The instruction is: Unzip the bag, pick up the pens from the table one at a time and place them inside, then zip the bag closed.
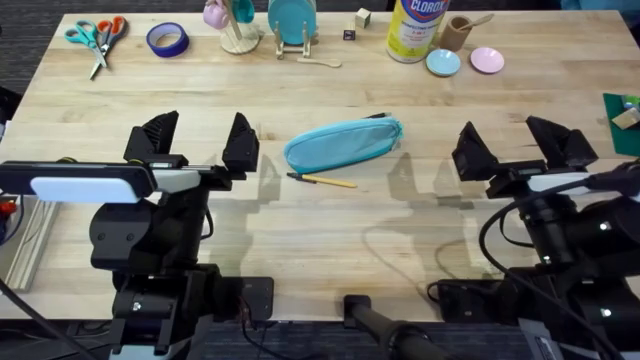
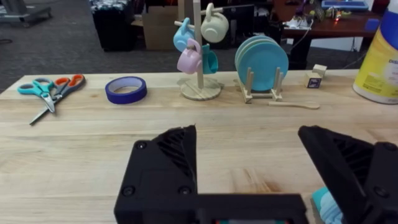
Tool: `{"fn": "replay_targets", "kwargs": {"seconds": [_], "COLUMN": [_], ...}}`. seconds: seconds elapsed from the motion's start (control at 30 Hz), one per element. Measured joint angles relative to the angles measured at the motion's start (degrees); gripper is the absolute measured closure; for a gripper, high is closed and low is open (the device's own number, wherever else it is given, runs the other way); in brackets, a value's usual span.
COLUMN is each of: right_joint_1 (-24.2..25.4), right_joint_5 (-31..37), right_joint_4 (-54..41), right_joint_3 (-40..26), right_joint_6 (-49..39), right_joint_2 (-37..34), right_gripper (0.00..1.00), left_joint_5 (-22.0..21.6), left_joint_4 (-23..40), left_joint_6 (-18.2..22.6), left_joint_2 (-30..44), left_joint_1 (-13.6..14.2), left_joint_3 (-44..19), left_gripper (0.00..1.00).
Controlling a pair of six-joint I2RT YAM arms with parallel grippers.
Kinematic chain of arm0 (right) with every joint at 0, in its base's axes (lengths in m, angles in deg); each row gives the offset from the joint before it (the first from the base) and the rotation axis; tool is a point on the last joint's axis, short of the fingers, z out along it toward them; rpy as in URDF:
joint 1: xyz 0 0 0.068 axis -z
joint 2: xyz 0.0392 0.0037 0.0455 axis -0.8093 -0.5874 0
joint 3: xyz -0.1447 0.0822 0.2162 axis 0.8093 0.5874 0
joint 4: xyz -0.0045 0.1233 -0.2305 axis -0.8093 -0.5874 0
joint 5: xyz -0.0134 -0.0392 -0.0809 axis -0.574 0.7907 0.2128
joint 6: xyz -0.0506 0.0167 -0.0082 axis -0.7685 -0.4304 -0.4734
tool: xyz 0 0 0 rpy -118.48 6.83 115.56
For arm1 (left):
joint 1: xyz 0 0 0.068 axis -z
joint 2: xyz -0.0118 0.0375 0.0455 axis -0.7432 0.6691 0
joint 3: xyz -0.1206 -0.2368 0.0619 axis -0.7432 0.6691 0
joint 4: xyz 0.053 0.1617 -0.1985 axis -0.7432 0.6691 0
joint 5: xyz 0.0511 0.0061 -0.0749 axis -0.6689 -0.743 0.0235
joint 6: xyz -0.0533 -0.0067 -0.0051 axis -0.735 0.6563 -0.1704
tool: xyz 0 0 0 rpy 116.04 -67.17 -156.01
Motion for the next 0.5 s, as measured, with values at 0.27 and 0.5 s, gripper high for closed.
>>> {"fn": "replay_targets", "kwargs": {"seconds": [0.27, 0.5], "right_joint_1": [0.0, 0.0], "right_joint_5": [0.0, 0.2], "right_joint_4": [-0.3, 0.0], "right_joint_3": [0.0, 0.0], "right_joint_6": [0.0, 0.0], "right_joint_2": [0.0, 0.0], "right_gripper": [0.004, 0.004], "left_joint_5": [0.0, 0.0], "left_joint_4": [0.0, 0.0], "left_joint_6": [0.0, 0.0], "left_joint_2": [0.0, 0.0], "left_joint_1": [0.0, 0.0], "left_joint_3": [0.0, 0.0], "left_gripper": [0.006, 0.006]}}
